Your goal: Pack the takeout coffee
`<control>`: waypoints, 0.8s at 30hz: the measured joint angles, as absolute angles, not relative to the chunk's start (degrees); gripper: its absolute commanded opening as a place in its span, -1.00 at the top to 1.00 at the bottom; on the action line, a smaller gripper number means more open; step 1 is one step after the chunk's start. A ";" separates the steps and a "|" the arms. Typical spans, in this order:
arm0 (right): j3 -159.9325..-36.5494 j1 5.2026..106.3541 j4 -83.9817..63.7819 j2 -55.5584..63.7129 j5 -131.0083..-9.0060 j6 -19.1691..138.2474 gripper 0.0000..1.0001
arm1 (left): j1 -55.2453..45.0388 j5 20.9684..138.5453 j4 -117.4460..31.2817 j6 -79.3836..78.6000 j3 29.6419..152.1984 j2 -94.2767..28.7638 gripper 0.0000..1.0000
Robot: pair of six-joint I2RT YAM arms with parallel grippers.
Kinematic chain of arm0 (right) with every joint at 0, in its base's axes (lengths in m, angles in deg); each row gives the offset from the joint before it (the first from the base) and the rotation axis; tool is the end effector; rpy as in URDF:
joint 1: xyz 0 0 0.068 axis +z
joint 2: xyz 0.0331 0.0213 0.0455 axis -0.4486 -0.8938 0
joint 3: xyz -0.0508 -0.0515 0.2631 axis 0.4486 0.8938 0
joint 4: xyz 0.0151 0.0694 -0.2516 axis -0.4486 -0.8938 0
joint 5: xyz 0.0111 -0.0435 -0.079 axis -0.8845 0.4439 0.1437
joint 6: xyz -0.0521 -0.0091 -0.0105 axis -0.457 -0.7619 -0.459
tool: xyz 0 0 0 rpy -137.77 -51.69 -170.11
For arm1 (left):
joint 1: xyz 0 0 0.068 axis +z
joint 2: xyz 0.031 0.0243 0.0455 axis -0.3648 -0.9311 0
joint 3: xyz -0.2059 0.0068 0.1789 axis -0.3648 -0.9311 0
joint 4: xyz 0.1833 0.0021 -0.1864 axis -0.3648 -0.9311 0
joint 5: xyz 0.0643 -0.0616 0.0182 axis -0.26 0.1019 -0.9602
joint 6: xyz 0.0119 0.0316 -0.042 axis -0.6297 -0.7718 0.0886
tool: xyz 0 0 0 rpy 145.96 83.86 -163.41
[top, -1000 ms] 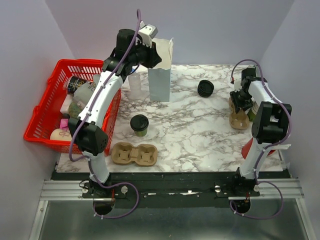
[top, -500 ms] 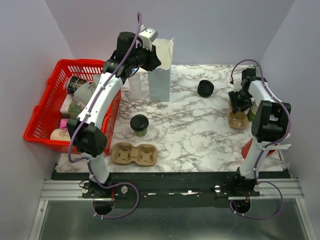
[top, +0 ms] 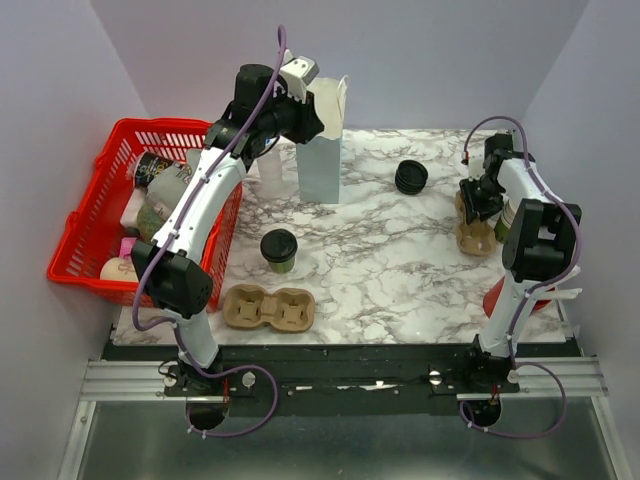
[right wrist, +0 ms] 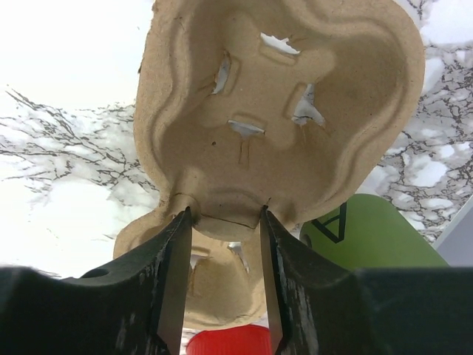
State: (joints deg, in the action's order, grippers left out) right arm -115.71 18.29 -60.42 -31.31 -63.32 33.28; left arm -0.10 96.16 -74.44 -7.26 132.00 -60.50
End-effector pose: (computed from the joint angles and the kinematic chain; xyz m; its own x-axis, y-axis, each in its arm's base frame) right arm 0.4117 -0.0599 0.2023 -0.9450 -0.1975 -0.2608 -0.1841 0.9800 -0.0751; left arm 0.3772 -0.1644 0.4377 -0.3618 0.0623 -0.9302 0.6724 0.7086 -0.2141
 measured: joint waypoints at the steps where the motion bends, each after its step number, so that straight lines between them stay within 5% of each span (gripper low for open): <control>1: -115.77 18.29 -60.42 -31.33 -63.36 33.24 0.16 | -0.10 96.14 -74.46 -7.35 131.89 -60.33 0.45; 8: -115.53 18.29 -60.46 -30.87 -65.07 30.77 0.26 | -0.12 96.07 -74.55 -7.44 131.43 -59.89 0.40; 18: -105.85 18.29 -61.82 -22.32 -69.15 24.02 0.39 | -0.38 89.63 -74.90 -7.74 131.00 -59.78 -0.28; 24: -98.77 18.29 -60.20 -16.64 -70.40 19.78 0.52 | -0.03 83.22 -74.97 -6.78 135.41 -61.33 -0.40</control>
